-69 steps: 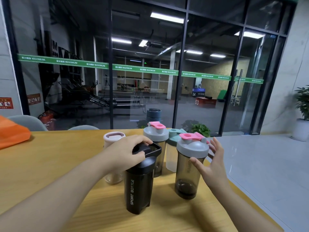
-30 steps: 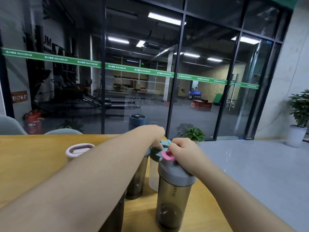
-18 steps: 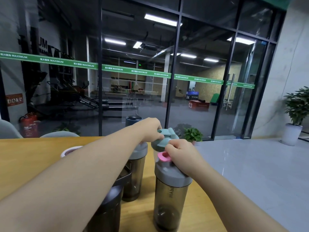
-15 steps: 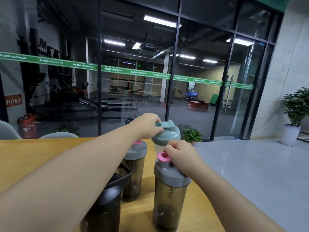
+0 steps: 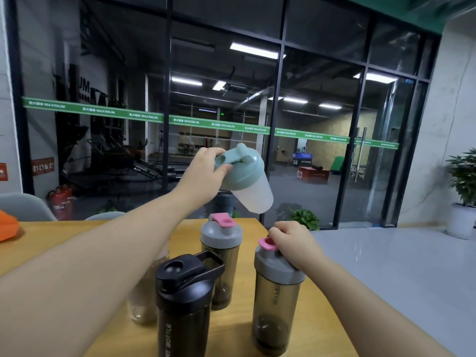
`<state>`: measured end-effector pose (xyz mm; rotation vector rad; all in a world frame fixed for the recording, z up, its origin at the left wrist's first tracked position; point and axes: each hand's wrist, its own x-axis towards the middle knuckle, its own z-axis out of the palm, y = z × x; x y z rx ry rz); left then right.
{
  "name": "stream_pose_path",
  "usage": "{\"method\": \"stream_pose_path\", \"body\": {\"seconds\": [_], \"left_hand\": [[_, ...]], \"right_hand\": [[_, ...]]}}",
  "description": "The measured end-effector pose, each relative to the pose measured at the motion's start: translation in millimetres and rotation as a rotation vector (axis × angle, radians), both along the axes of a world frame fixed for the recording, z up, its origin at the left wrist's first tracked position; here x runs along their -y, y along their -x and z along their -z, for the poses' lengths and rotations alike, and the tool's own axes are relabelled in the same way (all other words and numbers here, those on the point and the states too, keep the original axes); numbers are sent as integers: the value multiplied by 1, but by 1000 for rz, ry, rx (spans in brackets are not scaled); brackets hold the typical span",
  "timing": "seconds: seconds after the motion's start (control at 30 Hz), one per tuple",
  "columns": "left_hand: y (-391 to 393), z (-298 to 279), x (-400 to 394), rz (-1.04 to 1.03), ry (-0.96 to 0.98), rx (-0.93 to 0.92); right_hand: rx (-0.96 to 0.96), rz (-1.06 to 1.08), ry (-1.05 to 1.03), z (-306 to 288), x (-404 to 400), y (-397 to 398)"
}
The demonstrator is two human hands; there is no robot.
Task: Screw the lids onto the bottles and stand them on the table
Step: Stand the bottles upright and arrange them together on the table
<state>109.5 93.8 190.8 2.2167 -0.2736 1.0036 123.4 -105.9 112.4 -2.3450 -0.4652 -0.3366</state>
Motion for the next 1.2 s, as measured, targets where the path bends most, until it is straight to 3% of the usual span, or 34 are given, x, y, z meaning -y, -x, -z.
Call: {"method": "stream_pose_path", "body": {"seconds": [0.53,0.7,0.97,1.2], "left_hand": [[54,-5,-66,-243,81,144],[53,2,-78,-375,19,81],[31,30,-82,-388,-39,-120],[0,48,-82,-400,-85,-293]], "right_hand": [[98,-33,87,-22,-22,17],[175,-64,193,-26,-38,15],[182,-128,290,-35,-53,6],[242,-192,631,-50,-56,-20]]}}
